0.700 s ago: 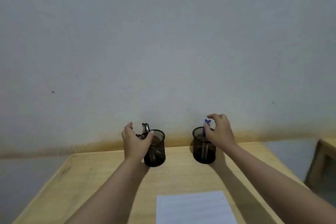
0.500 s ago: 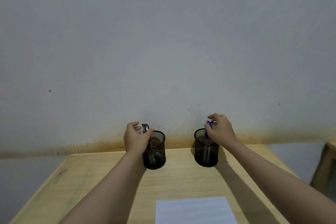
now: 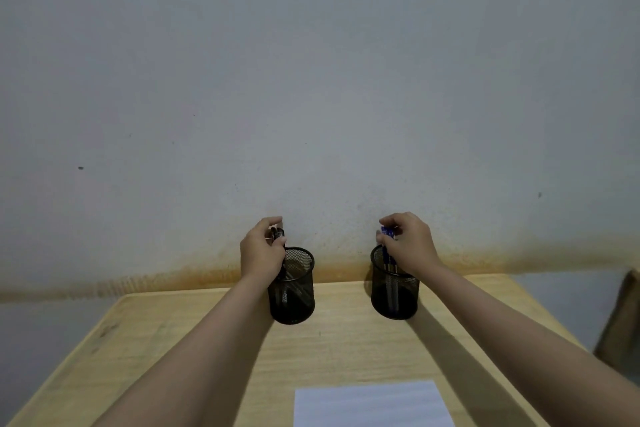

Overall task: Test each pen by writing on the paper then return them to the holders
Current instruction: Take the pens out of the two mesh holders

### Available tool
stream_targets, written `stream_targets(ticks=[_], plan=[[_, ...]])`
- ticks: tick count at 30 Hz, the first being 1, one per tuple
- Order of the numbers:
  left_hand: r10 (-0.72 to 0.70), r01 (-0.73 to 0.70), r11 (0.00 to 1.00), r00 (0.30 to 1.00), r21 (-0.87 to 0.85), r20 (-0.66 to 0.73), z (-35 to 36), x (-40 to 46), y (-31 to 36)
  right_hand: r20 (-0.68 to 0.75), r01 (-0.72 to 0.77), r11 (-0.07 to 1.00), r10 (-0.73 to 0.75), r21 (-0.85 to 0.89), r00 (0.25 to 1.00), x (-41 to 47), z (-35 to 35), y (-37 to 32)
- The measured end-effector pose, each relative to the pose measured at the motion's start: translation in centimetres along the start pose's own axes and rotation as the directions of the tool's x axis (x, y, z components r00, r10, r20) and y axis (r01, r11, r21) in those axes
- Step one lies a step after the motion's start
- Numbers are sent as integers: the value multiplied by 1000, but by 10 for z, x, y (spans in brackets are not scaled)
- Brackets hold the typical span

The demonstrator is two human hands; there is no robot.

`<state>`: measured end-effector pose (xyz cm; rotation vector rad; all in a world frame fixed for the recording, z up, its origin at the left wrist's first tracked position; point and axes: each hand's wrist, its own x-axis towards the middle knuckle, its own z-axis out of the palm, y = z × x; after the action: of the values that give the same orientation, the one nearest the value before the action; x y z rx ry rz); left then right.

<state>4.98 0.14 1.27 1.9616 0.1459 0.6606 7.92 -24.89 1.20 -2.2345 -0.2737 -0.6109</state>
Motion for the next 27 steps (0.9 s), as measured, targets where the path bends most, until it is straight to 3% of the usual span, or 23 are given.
stream_targets(ticks=[5,10,14,20,23,27], plan=[[72,-75,996,995,48,61,0,1,0,152,60,998,-53,-37,987,-3,-3,-12],[106,-107,994,993,34,48,-4,1,7,193,44,996,-60,83,979,-7,-12,-22],[124,-124,992,992,-16,-12,-17,8,21,1,110,977,-112,180,994,-6,-29,-39],[177,-192,976,975,-106,-134,-55,10,69,-314,265,899,-155,348,937,-11,-78,-92],[158,-214,946,960,-242,-231,-74,-8,93,-364,270,818,-80,508,928,-28,-95,-113],[9,-164,883,943,-440,-333,-76,-46,96,-349,204,712,61,672,935,-66,-90,-115]])
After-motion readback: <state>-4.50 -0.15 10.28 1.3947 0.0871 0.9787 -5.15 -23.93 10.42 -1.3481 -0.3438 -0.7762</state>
